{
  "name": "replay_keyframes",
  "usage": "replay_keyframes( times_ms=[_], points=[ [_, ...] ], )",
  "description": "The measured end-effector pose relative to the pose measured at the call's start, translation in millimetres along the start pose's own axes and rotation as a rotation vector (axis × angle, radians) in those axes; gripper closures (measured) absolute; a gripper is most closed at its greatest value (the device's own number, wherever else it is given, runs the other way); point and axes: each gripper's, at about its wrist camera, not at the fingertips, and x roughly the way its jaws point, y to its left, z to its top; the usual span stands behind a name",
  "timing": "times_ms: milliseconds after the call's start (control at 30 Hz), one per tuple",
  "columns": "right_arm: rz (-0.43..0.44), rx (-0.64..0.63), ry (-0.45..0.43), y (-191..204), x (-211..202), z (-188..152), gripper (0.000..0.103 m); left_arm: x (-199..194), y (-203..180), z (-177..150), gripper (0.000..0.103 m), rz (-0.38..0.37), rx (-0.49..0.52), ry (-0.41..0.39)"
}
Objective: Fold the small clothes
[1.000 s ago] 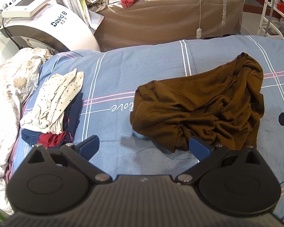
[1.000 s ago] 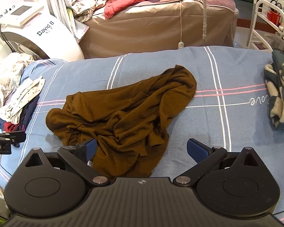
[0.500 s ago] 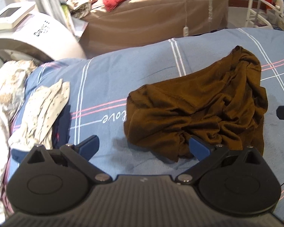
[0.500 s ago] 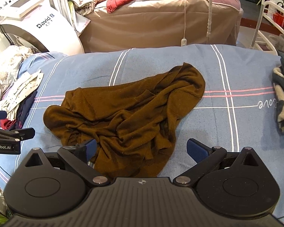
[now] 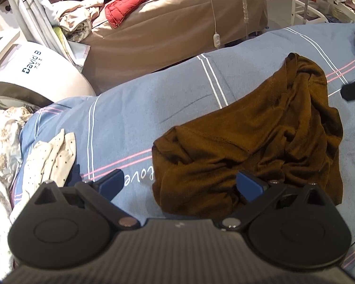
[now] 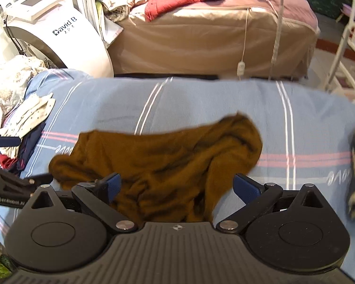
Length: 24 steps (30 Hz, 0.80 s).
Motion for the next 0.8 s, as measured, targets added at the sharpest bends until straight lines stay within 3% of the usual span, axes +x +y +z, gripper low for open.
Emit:
replay_keyframes(
  times_ms=[300,400,533,700,800],
  points=[
    [-0.002,-0.052,-0.022,-14.3,23.4,19.1,0.000,28.4,-1.3,16.5,0.002,-0.039,0.064,0.009],
    [-0.010,-0.081,-0.029,-20.2,31.2,20.8,0.000,41.2,-3.8,17.5,0.011,-0.074,0.111,0.002],
    [-0.061,-0.149,-0.043,-33.8,46.5,26.7,0.000,58.9,-13.1,22.5,0.031,-0.110,0.221,-0.005],
    [-0.056,-0.191,-0.048,-48.6,70.1,31.2,0.000,74.1,-36.6,26.2,0.046,-0.269,0.347,-0.036],
    [-0.076,-0.202,-0.029,-53.0,84.6,33.5,0.000,94.5,-57.1,28.2,0.068,-0.266,0.421,-0.011]
  ],
)
